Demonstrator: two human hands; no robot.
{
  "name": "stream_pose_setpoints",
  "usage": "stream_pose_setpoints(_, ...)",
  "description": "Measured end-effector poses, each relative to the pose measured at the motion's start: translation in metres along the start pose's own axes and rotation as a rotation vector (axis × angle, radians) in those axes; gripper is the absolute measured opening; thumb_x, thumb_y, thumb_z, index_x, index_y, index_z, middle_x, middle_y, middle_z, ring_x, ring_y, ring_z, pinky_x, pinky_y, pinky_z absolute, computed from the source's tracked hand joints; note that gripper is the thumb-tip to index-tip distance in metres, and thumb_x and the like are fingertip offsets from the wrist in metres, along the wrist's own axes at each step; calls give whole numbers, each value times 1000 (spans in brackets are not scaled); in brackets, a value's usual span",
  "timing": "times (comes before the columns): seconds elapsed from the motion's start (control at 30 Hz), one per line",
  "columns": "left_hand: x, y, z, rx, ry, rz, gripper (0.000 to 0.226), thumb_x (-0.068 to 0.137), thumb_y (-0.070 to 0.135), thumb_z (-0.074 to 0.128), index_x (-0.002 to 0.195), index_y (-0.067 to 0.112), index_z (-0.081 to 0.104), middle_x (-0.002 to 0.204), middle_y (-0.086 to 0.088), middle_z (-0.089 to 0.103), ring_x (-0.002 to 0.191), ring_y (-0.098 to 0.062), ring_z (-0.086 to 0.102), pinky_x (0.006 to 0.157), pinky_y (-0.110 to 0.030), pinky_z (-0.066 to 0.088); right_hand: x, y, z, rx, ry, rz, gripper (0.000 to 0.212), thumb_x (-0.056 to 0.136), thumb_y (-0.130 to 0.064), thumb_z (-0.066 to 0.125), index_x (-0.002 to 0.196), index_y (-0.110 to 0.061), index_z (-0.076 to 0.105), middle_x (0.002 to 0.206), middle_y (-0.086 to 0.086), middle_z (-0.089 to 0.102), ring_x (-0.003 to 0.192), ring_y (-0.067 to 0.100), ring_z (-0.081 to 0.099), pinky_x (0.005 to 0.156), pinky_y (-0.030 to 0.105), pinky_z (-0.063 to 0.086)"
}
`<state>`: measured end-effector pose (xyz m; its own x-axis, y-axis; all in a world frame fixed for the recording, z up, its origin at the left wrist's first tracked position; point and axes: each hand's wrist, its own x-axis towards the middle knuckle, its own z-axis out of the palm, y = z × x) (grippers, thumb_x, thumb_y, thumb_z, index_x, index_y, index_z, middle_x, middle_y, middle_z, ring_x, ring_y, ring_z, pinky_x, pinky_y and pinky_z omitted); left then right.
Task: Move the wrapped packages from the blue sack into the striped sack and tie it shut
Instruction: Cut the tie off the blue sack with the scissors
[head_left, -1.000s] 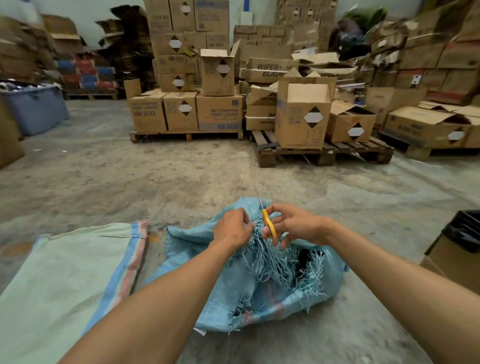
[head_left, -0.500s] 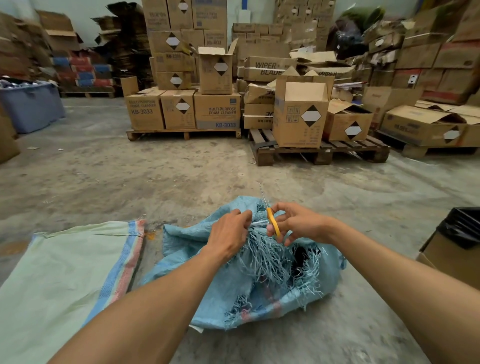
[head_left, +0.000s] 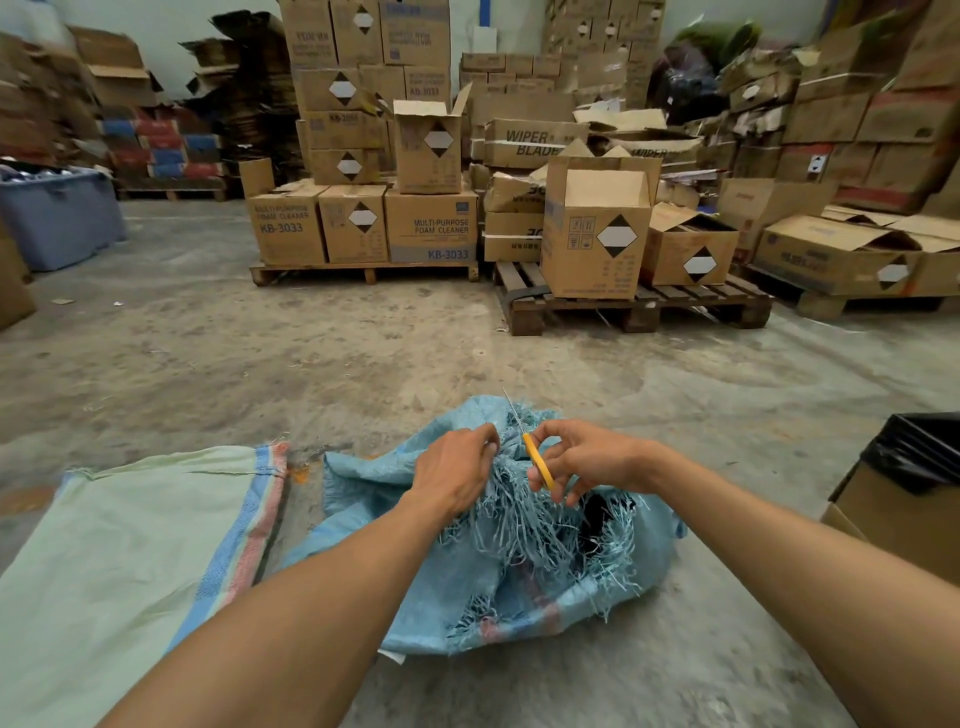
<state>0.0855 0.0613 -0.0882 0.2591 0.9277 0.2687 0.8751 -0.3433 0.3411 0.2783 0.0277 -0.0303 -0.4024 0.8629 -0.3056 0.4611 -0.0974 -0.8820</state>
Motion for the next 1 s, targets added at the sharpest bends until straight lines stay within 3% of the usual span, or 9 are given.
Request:
stream_pose_setpoints(0.07,1,3,-1,-3,5,-45,17,102,34,42,107,27,56,91,-2,66,83,-24,59,65,-36,43,-1,0,0,5,-3,-1,26,93,-6,63,113,-9,47,92,13,68,66,21,59,64,35,50)
stream_pose_setpoints(0.23,0,6,0,21,-23,-75,13,90,30,58,103,26,60,84,-1,62,79,-25,62,66,-38,50,-1,0,-1,-11,3,4,23,93,-7,62,111,-9,48,88,11,68,64,19,60,60,32,50)
stream_pose_setpoints(0.4,-1,4,-2,42,-61,-104,25,82,15,65,106,20,66,97,-7,67,87,-27,64,66,-34,47,-1,4,-3,-36,4,15,25,93,-9,64,111,-9,48,86,9,69,64,19,60,60,32,49)
stream_pose_setpoints(0.53,-3,3,2,110,-63,-91,11,82,1,57,86,5,66,83,-11,61,79,-31,62,66,-41,53,-2,6,-3,-52,3,18,22,96,-6,58,116,-7,47,85,7,69,66,20,60,60,32,50)
stream_pose_setpoints(0.6,-2,0,4,123,-42,-66,13,85,2,51,84,5,63,80,-11,59,76,-30,59,65,-42,51,-1,7,-3,-58,6,22,23,97,-5,56,118,-5,46,84,6,70,64,20,61,59,31,50)
stream_pose_setpoints(0.73,-2,-5,1,-8,-22,-84,15,92,15,50,102,17,62,94,-9,65,83,-29,59,67,-36,43,2,12,1,-60,-17,23,18,97,-4,55,113,-7,46,83,6,70,61,19,58,59,33,48)
stream_pose_setpoints(0.83,1,-13,-1,-152,-56,-134,9,93,20,53,98,21,61,96,-9,67,85,-27,61,72,-35,49,3,15,7,-50,-35,18,17,96,-10,60,108,-11,48,83,7,68,59,17,56,59,32,49)
stream_pose_setpoints(1.0,1,-19,-6,-403,-145,-190,13,98,25,55,93,13,54,92,-3,59,87,-19,52,71,-28,35,4,17,15,64,-102,67,21,94,-17,65,108,-15,49,87,7,63,65,15,54,58,29,48)
